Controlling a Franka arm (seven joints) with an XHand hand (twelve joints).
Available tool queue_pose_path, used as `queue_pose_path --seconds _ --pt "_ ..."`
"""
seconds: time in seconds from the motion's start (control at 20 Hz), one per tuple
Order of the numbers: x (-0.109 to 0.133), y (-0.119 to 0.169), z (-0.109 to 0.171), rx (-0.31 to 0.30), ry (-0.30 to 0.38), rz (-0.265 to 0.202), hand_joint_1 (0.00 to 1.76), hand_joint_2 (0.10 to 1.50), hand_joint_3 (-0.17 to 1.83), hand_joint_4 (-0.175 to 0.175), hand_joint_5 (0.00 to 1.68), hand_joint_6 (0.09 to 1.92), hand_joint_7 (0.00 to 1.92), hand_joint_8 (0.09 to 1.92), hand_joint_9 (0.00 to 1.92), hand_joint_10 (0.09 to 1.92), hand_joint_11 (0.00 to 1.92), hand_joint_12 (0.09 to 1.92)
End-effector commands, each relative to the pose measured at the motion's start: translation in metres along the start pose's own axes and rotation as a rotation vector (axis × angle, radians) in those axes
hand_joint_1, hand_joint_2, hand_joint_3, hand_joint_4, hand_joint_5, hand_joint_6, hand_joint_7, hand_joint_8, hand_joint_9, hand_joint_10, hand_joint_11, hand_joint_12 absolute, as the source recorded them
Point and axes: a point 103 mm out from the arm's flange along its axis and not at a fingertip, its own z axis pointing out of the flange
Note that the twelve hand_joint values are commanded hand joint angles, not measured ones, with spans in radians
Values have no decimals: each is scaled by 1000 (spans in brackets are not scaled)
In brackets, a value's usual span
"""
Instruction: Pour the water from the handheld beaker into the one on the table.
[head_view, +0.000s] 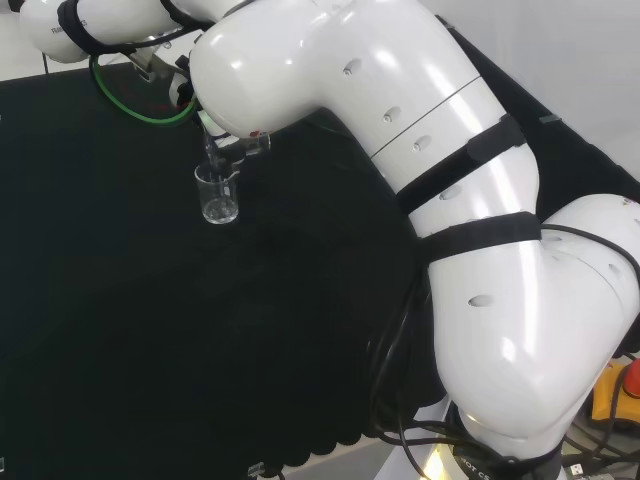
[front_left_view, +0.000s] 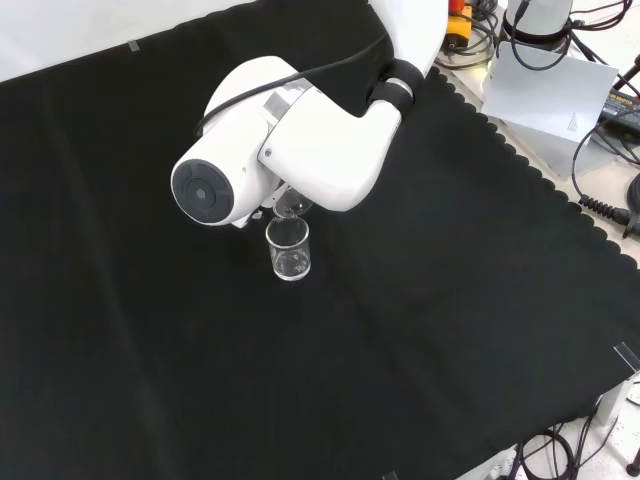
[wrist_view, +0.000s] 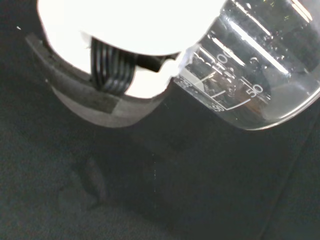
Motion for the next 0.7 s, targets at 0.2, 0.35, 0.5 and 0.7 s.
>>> queue_pose_path --seconds 0.2,0.35,0.5,0.7 --pt "5 -8 -5 18 -21 20 1295 712 649 -175 1123 897 1182 874 1448 705 1115 871" --pt "4 -8 -4 21 -26 22 1295 712 650 -175 1123 898 1182 874 1448 705 1115 871" --pt "4 -8 -4 20 -27 22 1295 712 650 -175 1123 898 1181 875 1448 706 1115 871" --pt "0 -7 -3 5 -17 14 1295 712 650 -175 1122 899 1181 876 1448 706 1115 872"
